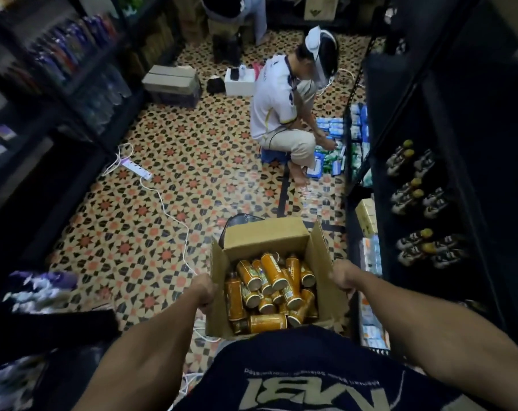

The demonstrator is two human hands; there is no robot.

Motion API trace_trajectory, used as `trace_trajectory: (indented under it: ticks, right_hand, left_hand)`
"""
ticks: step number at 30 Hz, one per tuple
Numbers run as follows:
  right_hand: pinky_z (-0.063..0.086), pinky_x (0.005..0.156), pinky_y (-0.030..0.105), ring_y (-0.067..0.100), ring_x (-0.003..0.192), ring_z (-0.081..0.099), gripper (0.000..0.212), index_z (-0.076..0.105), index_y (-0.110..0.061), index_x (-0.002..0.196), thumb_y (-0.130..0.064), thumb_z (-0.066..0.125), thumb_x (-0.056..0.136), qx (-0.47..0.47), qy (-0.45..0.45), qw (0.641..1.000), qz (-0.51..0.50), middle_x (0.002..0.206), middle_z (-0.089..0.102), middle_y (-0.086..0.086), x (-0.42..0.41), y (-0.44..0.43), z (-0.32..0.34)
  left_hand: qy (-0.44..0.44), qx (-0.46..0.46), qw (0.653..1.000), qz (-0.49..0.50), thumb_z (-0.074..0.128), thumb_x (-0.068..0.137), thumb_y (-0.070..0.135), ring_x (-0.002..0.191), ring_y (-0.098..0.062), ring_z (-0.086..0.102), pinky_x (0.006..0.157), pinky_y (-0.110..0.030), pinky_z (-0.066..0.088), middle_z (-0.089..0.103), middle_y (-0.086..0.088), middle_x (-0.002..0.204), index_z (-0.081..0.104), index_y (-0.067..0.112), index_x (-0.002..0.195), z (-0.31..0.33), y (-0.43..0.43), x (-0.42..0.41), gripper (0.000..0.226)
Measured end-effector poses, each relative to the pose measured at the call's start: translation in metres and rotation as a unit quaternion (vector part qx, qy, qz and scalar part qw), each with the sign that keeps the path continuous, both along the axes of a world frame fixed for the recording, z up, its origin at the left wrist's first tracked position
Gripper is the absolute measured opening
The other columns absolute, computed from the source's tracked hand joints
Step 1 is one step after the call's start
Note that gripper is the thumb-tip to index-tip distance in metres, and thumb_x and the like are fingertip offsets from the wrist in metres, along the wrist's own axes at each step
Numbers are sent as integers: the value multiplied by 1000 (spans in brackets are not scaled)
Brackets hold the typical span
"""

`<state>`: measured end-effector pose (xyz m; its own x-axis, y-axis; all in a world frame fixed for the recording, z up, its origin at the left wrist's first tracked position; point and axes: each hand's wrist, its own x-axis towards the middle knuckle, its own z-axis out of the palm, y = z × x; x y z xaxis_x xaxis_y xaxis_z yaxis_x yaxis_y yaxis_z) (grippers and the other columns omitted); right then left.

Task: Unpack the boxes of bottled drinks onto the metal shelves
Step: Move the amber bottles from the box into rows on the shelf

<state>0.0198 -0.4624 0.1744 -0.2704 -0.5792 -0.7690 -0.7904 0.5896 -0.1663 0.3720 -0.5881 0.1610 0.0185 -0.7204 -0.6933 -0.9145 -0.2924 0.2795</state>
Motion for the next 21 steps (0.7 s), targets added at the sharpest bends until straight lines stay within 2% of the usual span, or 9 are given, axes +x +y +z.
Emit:
trace_trajectory:
  ticks: [1, 3, 5, 8, 10, 13, 16, 19, 21]
  right_hand:
    - [47, 80, 28, 20, 97, 60, 29, 59, -7, 124, -26, 47, 106, -3, 2, 1000, -14, 102, 61, 4, 1, -10, 0]
    - [43, 75, 27, 17, 87, 56, 27, 58, -7, 122, -26, 49, 104, -14, 7, 999, -32, 92, 56, 0, 0, -33, -6]
    - [44, 77, 29, 16, 87, 57, 22, 60, -9, 112, -26, 50, 104, -12, 4, 999, -42, 93, 58, 0, 0, -57, -6]
    - [45, 74, 28, 14, 79, 57, 19, 57, -20, 85, -24, 51, 103, -1, 4, 999, -45, 88, 60, 1, 0, -87, -6]
    - [45, 73, 27, 16, 82, 58, 23, 55, -22, 81, -25, 49, 103, 8, 4, 999, -51, 91, 61, 2, -5, -106, -11]
    - [47, 80, 29, 20, 92, 57, 24, 64, -13, 104, -28, 46, 103, 11, 4, 999, -32, 108, 65, 9, -17, -133, -21]
    - [47, 77, 29, 23, 101, 58, 31, 62, -6, 123, -25, 45, 105, -2, -10, 999, -46, 121, 64, 13, -31, -161, -32]
    - [49, 75, 26, 16, 89, 59, 23, 62, -10, 113, -24, 45, 106, 1, -15, 997, -73, 100, 63, 3, -49, -181, -35]
    - [46, 71, 25, 15, 87, 56, 24, 60, -9, 116, -25, 48, 105, -13, -26, 994, -104, 98, 59, 1, -63, -186, -43]
  left_hand:
    - [2, 12, 999, -36, 51, 103, 24, 111, -21, 63, 82, -18, 53, 63, -9, 123, 59, 6, 128, -3, -12, 2, 32]
    - [22, 33, 998, -46, 52, 102, 17, 108, -25, 64, 55, -9, 50, 64, -11, 121, 57, 2, 132, -6, -39, 2, 35]
    - [31, 45, 998, -32, 50, 102, 13, 90, -23, 63, 37, -10, 40, 61, -8, 104, 55, -1, 133, -11, -57, 3, 35]
    - [27, 68, 996, -51, 51, 101, 13, 85, -19, 63, 54, -14, 49, 52, 0, 81, 60, 5, 104, -5, -93, -5, 12]
    - [15, 75, 995, -58, 54, 100, 13, 89, -19, 61, 65, -22, 49, 55, -4, 86, 54, 9, 88, 0, -118, -13, 12]
    - [14, 96, 995, -38, 57, 98, 18, 80, -23, 68, 53, -28, 55, 65, -13, 98, 58, 6, 102, -4, -158, -26, 12]
    - [4, 75, 995, -69, 56, 99, 21, 90, -24, 67, 73, -35, 60, 66, -13, 105, 60, 6, 108, -8, -200, -45, 18]
    - [1, 64, 994, -90, 55, 99, 20, 83, -17, 63, 68, -25, 54, 63, -8, 97, 61, 8, 103, 3, -234, -73, 14]
    - [-12, 56, 992, -110, 58, 98, 22, 86, -18, 65, 67, -24, 54, 65, -9, 99, 63, 8, 103, 8, -253, -89, 17]
